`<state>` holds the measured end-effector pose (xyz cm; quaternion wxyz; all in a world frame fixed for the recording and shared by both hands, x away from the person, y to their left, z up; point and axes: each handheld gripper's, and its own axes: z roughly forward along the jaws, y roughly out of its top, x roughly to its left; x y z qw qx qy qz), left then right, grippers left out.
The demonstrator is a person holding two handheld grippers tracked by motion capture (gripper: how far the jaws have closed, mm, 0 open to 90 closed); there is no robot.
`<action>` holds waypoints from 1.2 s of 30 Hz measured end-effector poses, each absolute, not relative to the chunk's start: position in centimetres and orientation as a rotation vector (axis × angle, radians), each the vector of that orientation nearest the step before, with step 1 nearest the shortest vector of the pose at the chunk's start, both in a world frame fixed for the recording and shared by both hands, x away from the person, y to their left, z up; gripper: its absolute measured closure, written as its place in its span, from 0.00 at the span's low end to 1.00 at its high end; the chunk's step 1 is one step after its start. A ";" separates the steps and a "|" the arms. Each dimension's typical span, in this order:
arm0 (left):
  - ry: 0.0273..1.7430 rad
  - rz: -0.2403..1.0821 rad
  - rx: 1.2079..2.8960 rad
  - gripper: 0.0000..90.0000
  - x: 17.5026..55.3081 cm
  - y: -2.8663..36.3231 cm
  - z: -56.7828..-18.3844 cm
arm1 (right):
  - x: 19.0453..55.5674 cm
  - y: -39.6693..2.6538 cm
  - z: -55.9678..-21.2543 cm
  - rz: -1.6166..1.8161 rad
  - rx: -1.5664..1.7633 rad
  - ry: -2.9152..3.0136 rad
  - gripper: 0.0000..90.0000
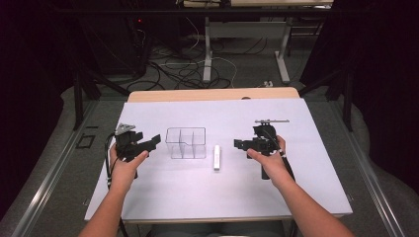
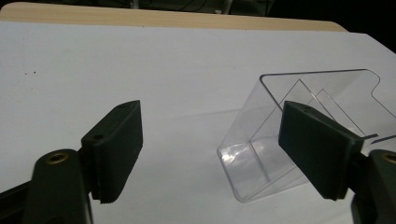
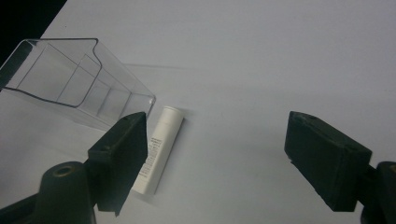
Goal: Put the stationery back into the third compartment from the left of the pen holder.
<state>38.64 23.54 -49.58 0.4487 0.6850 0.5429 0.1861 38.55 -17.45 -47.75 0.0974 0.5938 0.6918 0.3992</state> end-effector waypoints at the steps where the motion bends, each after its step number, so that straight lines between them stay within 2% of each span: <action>1: 1.342 0.462 1.691 0.21 38.7 23.6 -49.7 | 38.7 -17.3 -47.7 1.179 1.753 2.054 0.25; 2: 1.345 0.464 1.693 0.18 38.8 23.6 -49.8 | 38.7 -17.1 -47.7 1.174 1.761 2.054 0.28; 8: 1.385 0.492 1.672 0.16 38.9 23.7 -50.1 | 39.3 -16.3 -47.8 1.178 1.798 2.060 0.38; 11: 1.394 0.484 1.653 0.10 39.0 23.7 -50.3 | 39.6 -15.9 -48.0 1.169 1.815 2.082 0.43; 18: 1.371 0.490 1.692 0.01 39.0 23.6 -50.4 | 40.2 -14.7 -48.5 1.117 1.859 2.134 0.48; 36: 1.363 0.483 1.703 0.01 39.1 23.4 -50.8 | 41.8 -12.1 -50.6 0.997 1.980 2.199 0.57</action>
